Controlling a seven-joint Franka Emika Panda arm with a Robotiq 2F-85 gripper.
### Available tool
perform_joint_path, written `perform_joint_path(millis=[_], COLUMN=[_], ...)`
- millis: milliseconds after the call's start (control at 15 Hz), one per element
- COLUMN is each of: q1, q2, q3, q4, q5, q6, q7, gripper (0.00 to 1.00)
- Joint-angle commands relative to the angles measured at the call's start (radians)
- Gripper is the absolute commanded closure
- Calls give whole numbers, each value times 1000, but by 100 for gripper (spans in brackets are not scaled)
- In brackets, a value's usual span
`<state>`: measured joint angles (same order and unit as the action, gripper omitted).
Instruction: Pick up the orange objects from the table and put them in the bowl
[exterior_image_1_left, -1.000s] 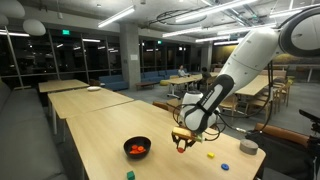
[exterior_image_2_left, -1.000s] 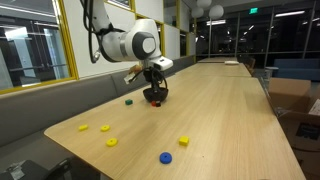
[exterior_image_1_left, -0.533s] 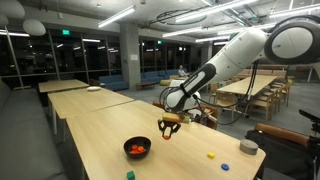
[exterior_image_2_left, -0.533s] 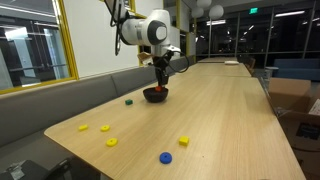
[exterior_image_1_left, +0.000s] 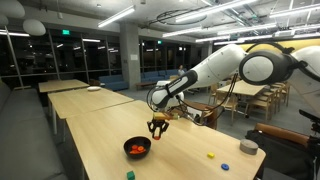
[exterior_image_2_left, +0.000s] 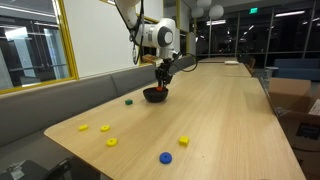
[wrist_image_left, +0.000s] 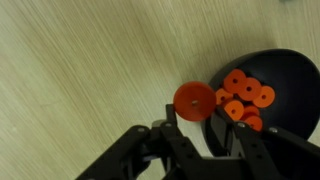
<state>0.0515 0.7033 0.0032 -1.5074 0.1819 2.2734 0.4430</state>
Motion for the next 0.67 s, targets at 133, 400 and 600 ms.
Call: perform_joint_path(millis=[133,400,600], q1=[-5,-3,-2], q2=[169,259,331], q3=[36,59,74], q4=[319,464,574], q5=[13,16,17], q6=[-118,-176,-227], q7=[-101,-141,-163], gripper=[76,76,76])
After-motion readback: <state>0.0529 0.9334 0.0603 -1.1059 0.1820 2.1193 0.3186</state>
